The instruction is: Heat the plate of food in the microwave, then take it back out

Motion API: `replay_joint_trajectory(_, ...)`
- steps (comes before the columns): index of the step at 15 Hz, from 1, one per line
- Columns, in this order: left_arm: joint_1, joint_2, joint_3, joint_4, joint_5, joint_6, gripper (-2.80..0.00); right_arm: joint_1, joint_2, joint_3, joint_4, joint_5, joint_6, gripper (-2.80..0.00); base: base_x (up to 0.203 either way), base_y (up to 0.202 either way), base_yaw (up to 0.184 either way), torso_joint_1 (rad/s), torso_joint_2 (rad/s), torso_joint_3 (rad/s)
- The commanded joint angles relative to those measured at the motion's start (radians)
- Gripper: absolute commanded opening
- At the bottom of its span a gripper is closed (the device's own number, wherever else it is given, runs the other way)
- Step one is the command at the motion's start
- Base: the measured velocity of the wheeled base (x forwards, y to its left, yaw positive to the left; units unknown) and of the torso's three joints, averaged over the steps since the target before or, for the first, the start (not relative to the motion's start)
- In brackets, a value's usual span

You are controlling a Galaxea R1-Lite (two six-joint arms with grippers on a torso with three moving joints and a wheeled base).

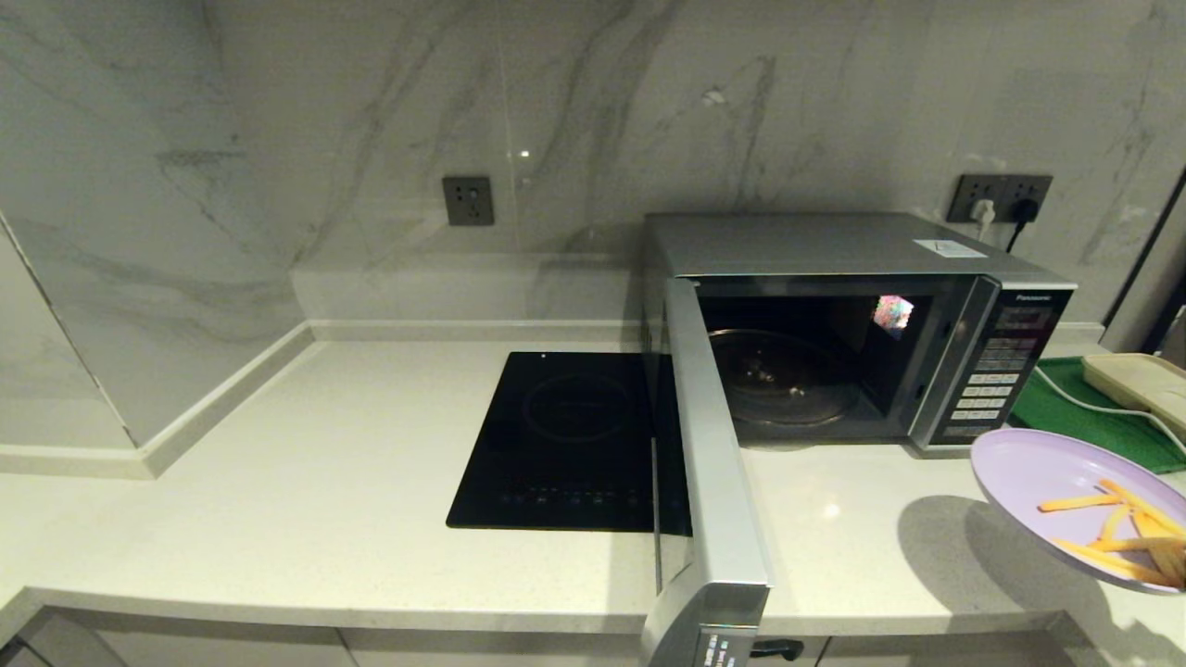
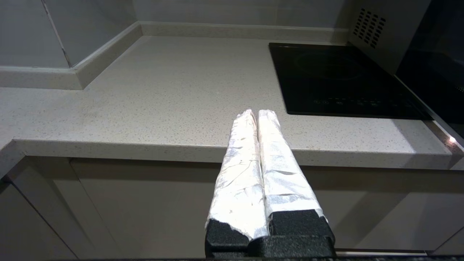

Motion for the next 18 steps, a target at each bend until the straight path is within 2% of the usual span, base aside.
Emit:
replay_joint_trajectory(1, 0.001, 0.000, 0.000, -0.001, 0.000, -0.001, -2.80, -0.243, -0.059, 0.070, -0.032, 0.072, -0.107, -2.80, 0.000, 0.000, 0.000, 0.000, 0.00, 0.000)
replay_joint_trajectory(2, 0.001, -0.001, 0.000, -0.001, 0.000, -0.001, -2.80, -0.322, -0.022, 0.073, -0.049, 0.105, -0.151, -2.80, 0.000, 0.000, 0.000, 0.000, 0.00, 0.000)
replay_joint_trajectory(3, 0.001, 0.000, 0.000, -0.001, 0.000, -0.001, -2.80, -0.358, 0.038, 0.070, -0.067, 0.123, -0.177, -2.80, 0.000, 0.000, 0.000, 0.000, 0.00, 0.000)
replay_joint_trajectory(7, 0.001, 0.000, 0.000, -0.001, 0.000, -0.001, -2.80, -0.436, 0.237, 0.051, -0.238, 0.143, -0.215, -2.80, 0.000, 0.000, 0.000, 0.000, 0.00, 0.000)
replay_joint_trajectory(12, 0.000, -0.001, 0.000, -0.001, 0.000, -0.001, -2.80, -0.488, 0.403, -0.090, -0.268, 0.143, -0.219, -2.80, 0.000, 0.000, 0.000, 0.000, 0.00, 0.000)
replay_joint_trajectory(18, 0.001, 0.000, 0.000, -0.001, 0.000, -0.001, -2.80, -0.490, 0.535, -0.127, -0.282, 0.139, -0.238, -2.80, 0.000, 0.000, 0.000, 0.000, 0.00, 0.000)
